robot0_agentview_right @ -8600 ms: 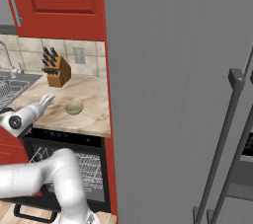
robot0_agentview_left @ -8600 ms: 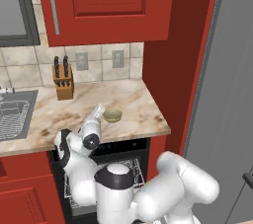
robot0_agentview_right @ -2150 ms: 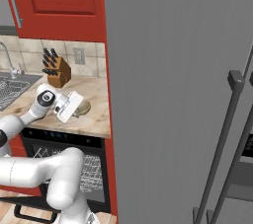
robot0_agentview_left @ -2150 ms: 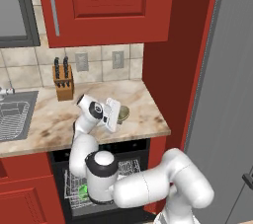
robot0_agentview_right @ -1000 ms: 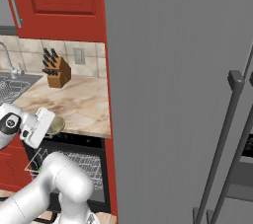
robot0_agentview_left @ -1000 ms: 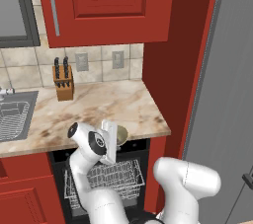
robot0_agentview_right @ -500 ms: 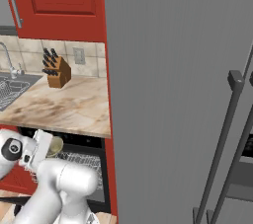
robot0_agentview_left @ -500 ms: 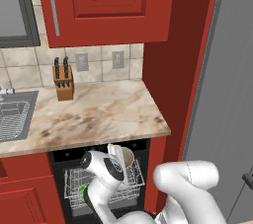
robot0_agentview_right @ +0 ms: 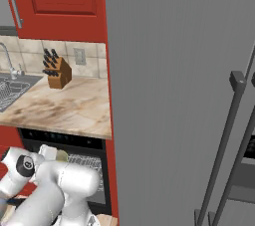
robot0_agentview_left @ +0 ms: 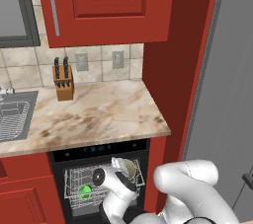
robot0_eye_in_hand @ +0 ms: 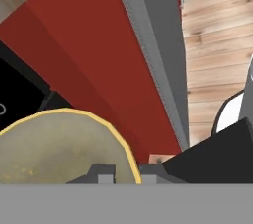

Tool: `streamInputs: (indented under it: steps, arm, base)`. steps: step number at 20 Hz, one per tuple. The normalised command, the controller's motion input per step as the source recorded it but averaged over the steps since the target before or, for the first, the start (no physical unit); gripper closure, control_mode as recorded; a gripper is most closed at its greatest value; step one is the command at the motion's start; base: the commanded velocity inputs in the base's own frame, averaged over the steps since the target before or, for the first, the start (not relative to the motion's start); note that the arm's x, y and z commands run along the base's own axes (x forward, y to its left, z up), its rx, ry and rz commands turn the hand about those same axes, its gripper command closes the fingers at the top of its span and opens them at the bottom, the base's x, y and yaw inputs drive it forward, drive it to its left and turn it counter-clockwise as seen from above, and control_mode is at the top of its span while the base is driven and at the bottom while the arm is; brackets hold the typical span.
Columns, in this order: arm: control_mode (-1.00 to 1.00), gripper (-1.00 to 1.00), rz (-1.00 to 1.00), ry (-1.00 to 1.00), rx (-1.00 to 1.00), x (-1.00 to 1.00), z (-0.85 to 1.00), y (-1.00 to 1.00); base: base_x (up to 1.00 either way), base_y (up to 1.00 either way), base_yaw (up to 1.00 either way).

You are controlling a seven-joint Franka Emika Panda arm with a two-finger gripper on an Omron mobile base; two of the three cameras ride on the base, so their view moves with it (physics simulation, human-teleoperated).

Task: Pick up the cup and bowl from the counter, place them in the dishwasher, and close the dishwasher door.

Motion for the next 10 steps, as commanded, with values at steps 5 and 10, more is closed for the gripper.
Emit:
streamInputs:
  steps: [5, 10]
  arm:
    - [-1.0, 1.0, 0.0, 0.0, 0.0, 0.0, -0.54, 0.38]
    - [-1.0, 1.0, 0.0, 0.01, 0.0, 0.09, -0.41, 0.28]
  base:
    - [0.0, 0.0, 0.0]
    - [0.0, 0.0, 0.0]
